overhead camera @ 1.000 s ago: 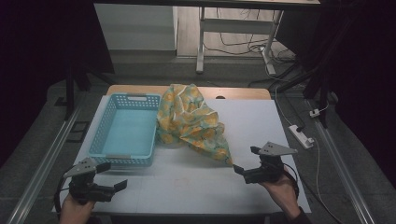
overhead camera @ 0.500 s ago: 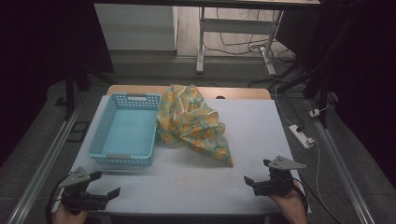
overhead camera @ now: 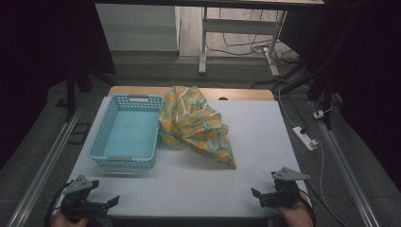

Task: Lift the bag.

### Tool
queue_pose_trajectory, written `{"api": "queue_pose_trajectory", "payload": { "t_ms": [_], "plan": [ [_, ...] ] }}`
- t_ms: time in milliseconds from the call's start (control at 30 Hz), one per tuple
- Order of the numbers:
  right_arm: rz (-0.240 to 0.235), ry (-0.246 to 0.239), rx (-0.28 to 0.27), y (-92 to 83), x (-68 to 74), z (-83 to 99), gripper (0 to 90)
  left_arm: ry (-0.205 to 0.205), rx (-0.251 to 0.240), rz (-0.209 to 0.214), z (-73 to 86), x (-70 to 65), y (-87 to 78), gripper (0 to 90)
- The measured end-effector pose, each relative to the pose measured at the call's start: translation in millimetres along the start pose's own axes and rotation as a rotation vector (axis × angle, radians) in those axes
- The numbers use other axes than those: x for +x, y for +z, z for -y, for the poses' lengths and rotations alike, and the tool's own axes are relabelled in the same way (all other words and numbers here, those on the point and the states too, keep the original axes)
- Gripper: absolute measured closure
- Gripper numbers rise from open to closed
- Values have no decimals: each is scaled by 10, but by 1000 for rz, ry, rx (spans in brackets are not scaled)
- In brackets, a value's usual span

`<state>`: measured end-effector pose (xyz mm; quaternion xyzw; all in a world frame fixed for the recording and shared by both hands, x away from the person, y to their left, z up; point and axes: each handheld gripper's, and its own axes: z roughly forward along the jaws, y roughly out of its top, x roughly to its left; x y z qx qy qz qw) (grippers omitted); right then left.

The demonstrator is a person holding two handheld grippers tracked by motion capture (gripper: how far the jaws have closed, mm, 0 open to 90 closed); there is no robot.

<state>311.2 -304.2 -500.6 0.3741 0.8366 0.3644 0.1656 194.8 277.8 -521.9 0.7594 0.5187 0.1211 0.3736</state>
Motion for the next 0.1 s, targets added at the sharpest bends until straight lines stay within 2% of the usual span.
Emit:
{"api": "queue_pose_trajectory", "payload": {
  "t_ms": [100],
  "plan": [
    [0,-2,11,13,-3,-1,0,-7,8,2,-10,5,17,0]
  ]
}}
